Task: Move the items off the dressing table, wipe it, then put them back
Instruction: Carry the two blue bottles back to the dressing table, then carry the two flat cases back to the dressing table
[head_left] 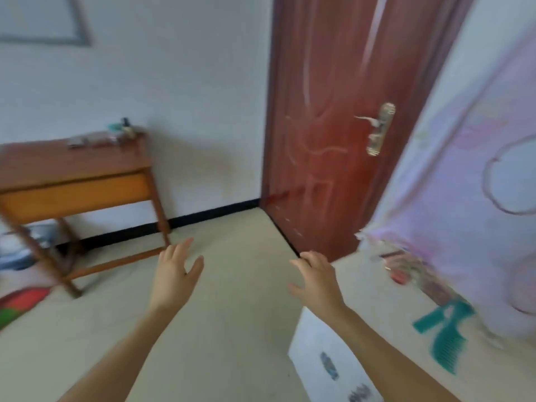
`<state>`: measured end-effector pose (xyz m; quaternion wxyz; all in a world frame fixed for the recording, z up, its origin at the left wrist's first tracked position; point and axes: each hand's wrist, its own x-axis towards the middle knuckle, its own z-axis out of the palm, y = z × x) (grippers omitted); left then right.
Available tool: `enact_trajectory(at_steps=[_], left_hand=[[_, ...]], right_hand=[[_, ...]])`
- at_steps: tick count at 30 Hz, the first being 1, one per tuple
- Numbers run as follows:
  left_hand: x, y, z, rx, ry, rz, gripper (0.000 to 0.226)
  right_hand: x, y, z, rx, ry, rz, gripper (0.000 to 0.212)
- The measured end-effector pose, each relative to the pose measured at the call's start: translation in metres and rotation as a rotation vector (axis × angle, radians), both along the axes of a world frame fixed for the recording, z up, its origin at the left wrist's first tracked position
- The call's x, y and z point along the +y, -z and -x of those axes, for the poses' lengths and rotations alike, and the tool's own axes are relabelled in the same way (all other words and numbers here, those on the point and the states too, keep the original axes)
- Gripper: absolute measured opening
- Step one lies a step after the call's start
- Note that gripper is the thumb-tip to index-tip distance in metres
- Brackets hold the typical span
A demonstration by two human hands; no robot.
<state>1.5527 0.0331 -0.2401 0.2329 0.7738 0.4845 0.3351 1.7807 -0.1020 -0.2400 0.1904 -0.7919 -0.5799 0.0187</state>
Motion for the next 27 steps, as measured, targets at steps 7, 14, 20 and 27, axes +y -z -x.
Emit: enact_trajectory(at_steps=[7,14,20,27], left_hand=[[0.055,-0.023,0.146,-0.069,-0.319,-0.055,0.048],[0.114,-0.039,0.195,-0.054,-0.462,-0.109,0.048],[0.199,-0.071,0.193,-0.056,-0.466,-0.187,0.048],[0.306,-0.076,0.195,-0.077,-0.545,-0.179,0.049]], right_hand=[[0.135,-0.039,0.113,-0.118,-0.333,-0.066,0.048],[0.242,-0.065,0.166,-0.154,-0.536,-0.164,0.046],[0.347,-0.094,0.164,-0.147,-0.603,-0.247,0.047],[0.467,-0.100,0.159,-0.139,-0.688,-0.218,0.050]])
